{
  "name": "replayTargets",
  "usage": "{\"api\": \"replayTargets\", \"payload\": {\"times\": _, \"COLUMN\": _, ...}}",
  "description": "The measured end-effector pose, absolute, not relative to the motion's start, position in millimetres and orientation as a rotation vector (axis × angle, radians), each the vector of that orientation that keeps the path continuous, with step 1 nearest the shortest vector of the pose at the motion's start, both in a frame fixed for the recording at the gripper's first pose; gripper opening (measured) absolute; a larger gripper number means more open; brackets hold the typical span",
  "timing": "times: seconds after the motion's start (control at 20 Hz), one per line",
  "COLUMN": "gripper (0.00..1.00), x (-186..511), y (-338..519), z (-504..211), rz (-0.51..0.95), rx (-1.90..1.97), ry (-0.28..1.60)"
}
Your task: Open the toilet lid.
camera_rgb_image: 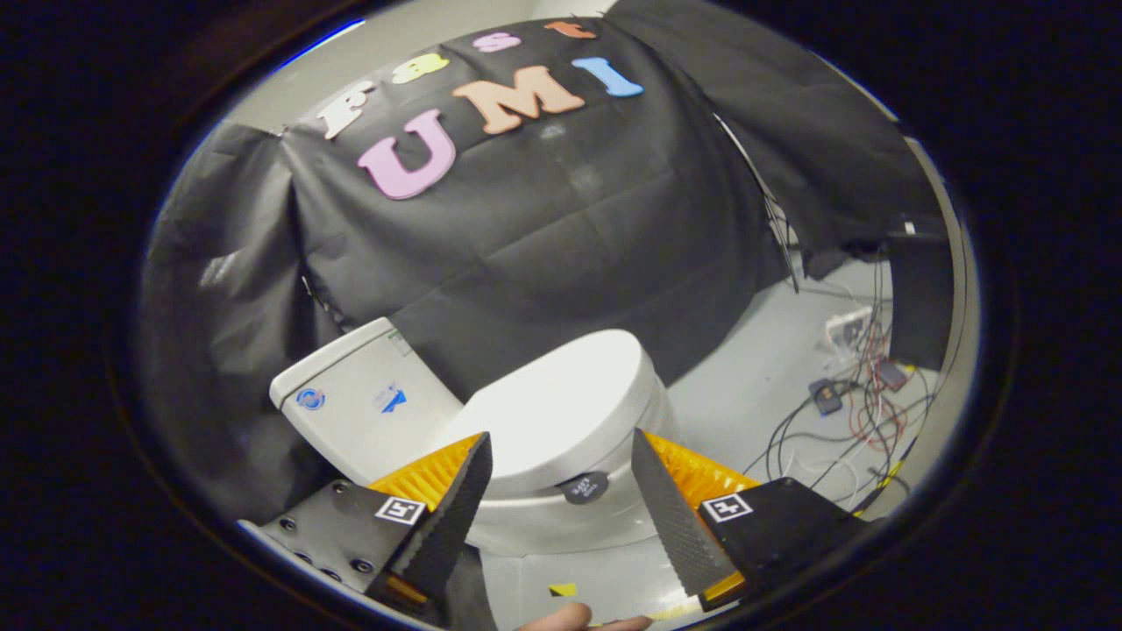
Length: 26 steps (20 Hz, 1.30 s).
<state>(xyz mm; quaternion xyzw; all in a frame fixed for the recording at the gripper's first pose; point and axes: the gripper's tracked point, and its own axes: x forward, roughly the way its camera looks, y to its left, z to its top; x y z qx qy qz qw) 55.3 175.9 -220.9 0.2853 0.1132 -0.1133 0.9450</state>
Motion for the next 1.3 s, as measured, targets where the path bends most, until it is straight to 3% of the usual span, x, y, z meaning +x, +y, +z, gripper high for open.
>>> {"api": "replayTargets", "payload": {"times": 0.8, "gripper": 0.96, "x": 101.5, "y": 211.3, "z": -312.0, "rz": -0.254, "rx": 1.049, "ry": 0.431}}
{"api": "replayTargets", "payload": {"times": 1.15, "gripper": 0.68, "x": 115.8, "y": 233.3, "z": -328.7, "rz": -0.204, "rx": 1.067, "ry": 0.518}}
{"api": "replayTargets", "payload": {"times": 1.3, "gripper": 0.68, "x": 119.8, "y": 234.0, "z": -327.9, "rz": -0.168, "rx": 1.049, "ry": 0.514}}
